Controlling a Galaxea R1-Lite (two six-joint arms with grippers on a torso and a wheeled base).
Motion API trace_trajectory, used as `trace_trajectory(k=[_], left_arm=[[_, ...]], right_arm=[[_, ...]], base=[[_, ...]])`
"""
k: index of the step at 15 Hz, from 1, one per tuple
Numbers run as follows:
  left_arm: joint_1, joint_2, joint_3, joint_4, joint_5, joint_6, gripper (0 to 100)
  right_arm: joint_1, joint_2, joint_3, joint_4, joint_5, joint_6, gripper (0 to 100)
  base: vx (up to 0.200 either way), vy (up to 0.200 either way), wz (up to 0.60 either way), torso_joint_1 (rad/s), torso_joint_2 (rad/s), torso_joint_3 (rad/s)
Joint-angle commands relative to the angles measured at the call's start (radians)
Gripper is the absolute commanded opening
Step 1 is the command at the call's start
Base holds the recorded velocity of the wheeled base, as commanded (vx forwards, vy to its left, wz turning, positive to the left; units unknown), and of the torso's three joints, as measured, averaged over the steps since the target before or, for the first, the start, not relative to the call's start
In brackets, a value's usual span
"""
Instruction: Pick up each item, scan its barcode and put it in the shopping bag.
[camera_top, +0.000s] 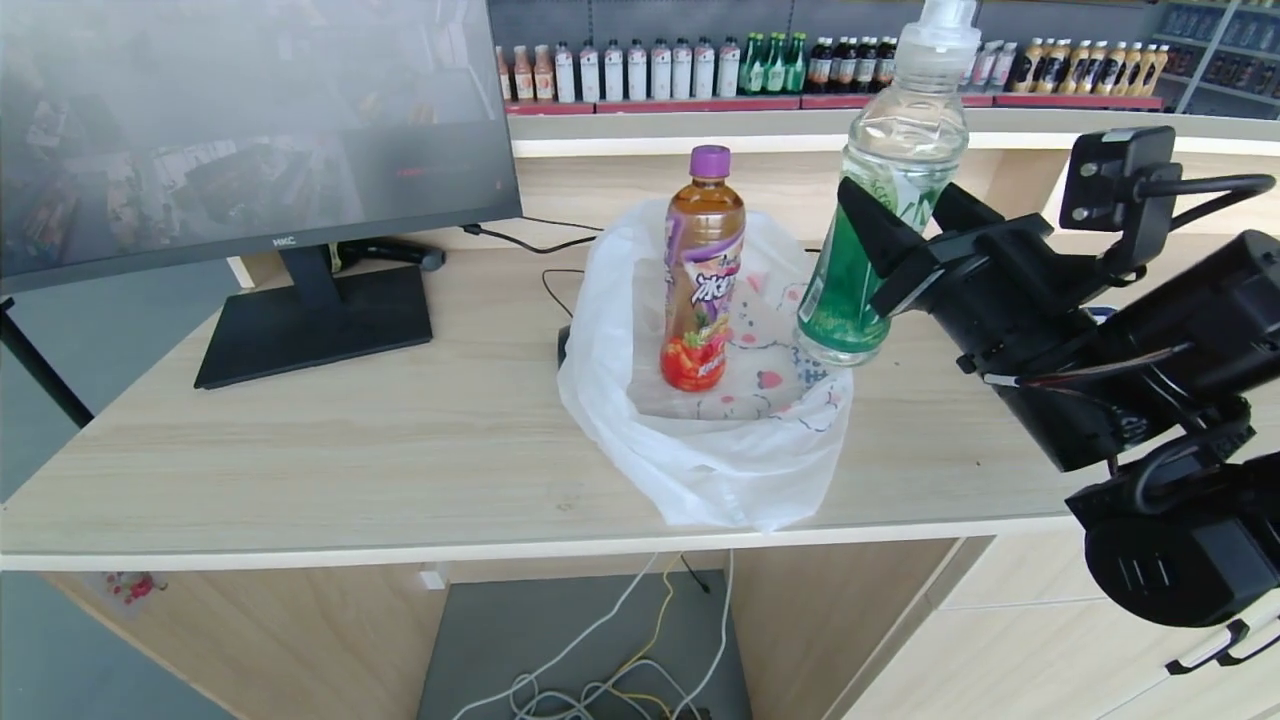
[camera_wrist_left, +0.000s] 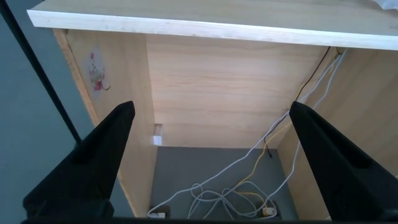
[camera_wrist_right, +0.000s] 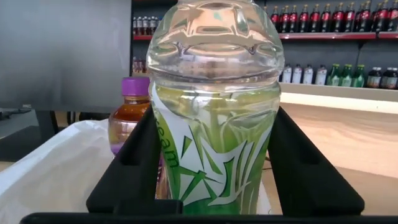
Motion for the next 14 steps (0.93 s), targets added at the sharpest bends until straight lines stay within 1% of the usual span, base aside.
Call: trace_trajectory(k=[1, 14], left_arm=[[0.0, 0.0, 0.0, 0.0, 0.0, 0.0, 100], [0.0, 0.0, 0.0, 0.0, 0.0, 0.0, 100]], right_arm=[[0.001, 0.035, 0.004, 0.001, 0.001, -0.002, 0], [-0.003, 0.173, -0.101, 0.001, -0.001, -0.008, 0]], base=[[0.0, 0.0, 0.0, 0.0, 0.0, 0.0], [0.0, 0.0, 0.0, 0.0, 0.0, 0.0]])
